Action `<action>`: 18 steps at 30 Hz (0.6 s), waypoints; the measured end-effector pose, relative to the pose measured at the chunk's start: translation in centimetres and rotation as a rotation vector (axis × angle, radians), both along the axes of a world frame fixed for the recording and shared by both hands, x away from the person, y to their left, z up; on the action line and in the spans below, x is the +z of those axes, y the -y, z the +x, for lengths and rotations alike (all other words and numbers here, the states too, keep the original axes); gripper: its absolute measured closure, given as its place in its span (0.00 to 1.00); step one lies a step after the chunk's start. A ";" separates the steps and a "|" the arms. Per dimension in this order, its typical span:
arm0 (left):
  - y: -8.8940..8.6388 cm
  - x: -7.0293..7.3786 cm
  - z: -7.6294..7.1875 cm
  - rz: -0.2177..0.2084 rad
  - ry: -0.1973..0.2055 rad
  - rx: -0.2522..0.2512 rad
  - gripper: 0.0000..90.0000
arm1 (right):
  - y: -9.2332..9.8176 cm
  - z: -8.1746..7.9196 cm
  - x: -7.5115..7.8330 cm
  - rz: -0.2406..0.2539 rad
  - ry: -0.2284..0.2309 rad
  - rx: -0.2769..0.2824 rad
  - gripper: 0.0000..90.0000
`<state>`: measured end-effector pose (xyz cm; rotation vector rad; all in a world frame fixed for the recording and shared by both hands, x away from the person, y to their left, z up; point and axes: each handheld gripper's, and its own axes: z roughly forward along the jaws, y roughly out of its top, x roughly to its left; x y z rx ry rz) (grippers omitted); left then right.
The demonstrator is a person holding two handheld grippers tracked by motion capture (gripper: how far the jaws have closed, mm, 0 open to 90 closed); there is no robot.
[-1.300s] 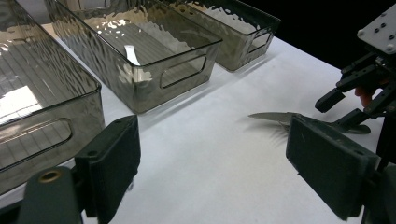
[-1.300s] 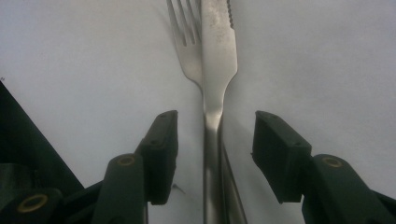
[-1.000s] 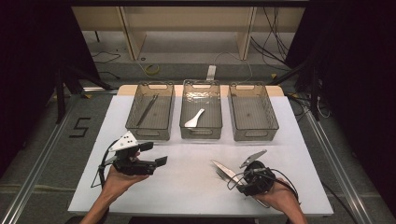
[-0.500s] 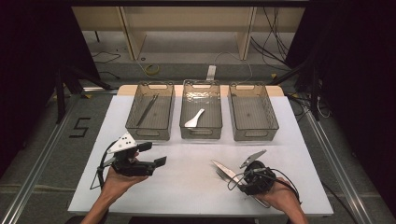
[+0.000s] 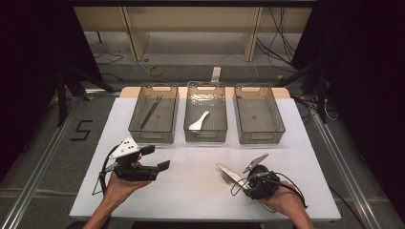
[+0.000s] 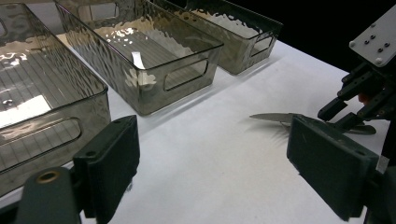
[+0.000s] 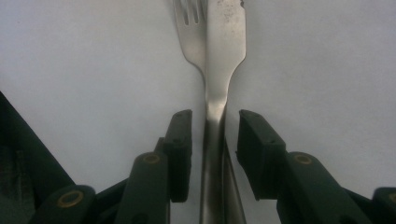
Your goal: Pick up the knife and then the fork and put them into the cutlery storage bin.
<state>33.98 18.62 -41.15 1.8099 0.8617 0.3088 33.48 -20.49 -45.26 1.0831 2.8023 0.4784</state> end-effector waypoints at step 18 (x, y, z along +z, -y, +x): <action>0.3 -0.1 0.0 0.008 -0.001 -0.005 0.19 | -0.5 0.7 -0.5 -0.020 -0.029 0.020 0.87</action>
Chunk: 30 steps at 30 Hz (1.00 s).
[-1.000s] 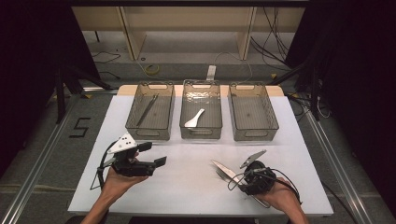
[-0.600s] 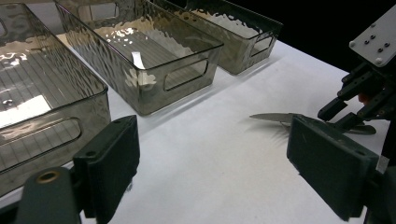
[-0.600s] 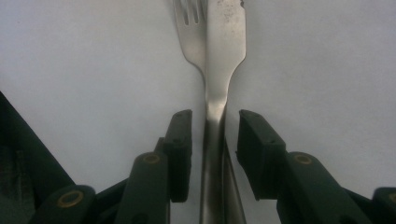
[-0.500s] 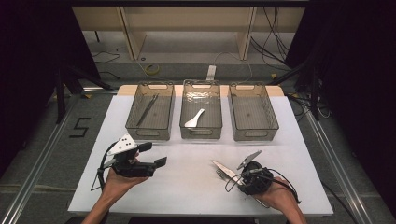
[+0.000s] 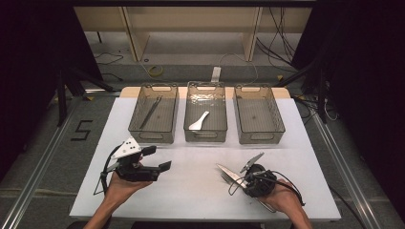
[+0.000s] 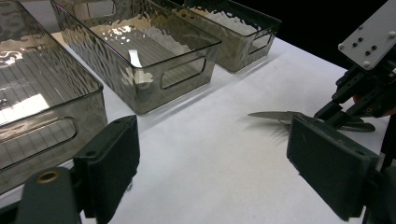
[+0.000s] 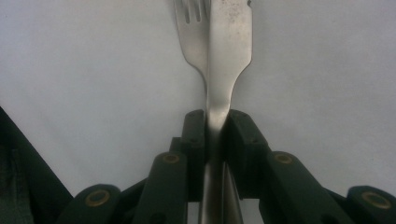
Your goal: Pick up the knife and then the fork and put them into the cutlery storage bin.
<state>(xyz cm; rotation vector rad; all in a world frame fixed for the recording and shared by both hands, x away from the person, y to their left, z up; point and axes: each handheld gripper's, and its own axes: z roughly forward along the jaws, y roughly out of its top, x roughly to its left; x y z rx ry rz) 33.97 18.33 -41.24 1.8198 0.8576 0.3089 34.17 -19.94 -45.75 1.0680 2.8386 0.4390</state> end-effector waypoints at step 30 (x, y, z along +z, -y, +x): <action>-0.4 0.2 0.0 -0.015 0.010 0.016 0.19 | 2.8 1.1 5.8 0.100 0.136 -0.062 0.90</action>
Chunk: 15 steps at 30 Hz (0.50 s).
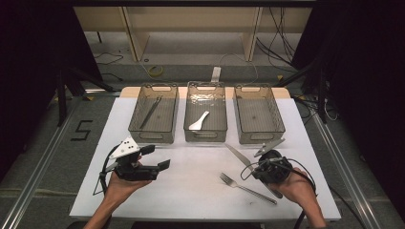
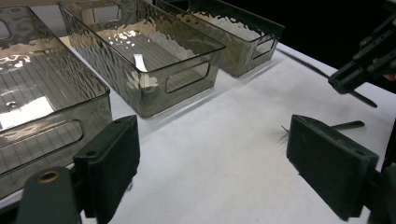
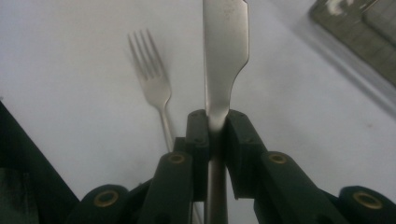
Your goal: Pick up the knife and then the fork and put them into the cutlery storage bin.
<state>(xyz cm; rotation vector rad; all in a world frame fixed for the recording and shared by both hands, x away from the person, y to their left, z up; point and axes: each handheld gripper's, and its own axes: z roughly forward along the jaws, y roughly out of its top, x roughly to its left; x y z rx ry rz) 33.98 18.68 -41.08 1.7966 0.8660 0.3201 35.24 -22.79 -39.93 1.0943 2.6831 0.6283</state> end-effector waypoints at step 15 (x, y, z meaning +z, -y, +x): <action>-0.3 0.1 0.0 -0.046 0.012 0.011 0.19 | 0.6 5.4 3.7 0.055 0.103 -0.087 0.90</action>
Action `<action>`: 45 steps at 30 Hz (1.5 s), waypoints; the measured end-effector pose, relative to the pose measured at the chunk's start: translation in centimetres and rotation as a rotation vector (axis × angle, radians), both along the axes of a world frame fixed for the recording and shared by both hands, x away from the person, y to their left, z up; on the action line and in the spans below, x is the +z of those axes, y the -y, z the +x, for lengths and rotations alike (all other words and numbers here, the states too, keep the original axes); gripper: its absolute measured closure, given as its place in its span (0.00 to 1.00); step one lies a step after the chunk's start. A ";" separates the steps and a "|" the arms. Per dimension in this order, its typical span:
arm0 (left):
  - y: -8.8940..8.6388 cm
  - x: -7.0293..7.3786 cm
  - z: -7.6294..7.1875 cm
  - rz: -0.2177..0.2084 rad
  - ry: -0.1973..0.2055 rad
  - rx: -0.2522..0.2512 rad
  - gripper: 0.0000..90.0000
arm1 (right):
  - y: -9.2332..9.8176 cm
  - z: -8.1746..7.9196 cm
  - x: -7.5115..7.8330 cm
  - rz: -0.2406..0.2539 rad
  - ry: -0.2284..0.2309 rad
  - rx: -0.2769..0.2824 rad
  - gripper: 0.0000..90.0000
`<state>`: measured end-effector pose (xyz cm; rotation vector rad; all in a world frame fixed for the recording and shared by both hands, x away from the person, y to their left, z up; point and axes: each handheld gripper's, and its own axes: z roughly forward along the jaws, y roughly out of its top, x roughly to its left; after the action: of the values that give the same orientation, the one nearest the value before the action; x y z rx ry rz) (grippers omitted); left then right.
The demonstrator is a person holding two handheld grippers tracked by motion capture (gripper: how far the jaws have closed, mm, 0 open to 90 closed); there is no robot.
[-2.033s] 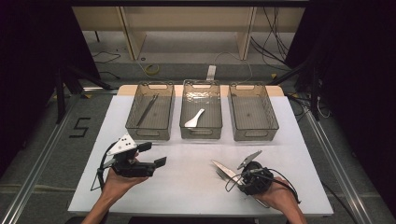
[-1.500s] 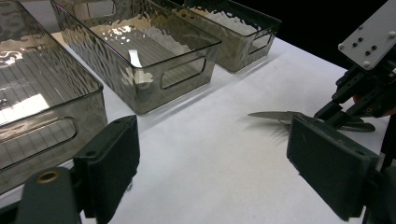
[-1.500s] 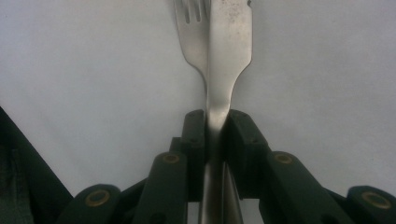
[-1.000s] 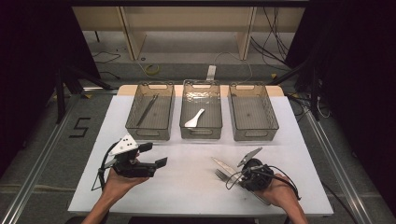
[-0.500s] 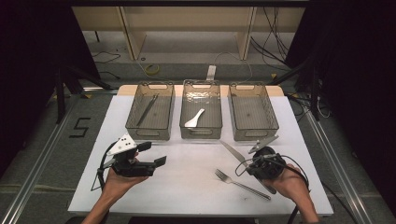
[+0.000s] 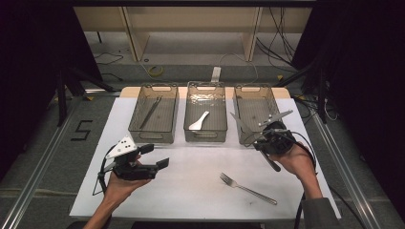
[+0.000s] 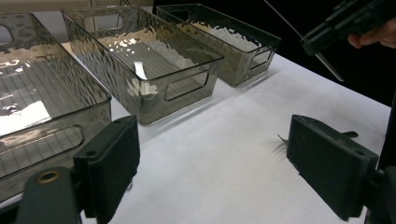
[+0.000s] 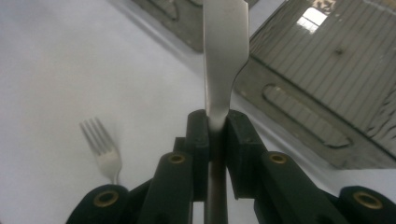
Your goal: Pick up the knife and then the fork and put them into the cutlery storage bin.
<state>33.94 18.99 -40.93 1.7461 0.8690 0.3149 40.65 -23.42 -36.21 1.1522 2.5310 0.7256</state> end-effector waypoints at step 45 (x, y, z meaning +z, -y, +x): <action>-0.2 0.1 0.0 -0.037 0.009 0.018 0.19 | 1.7 12.3 2.4 -0.010 0.033 -0.199 0.90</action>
<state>33.91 19.18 -40.82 1.7017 0.8798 0.3165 52.99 -25.16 -33.80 1.3534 2.3470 0.6748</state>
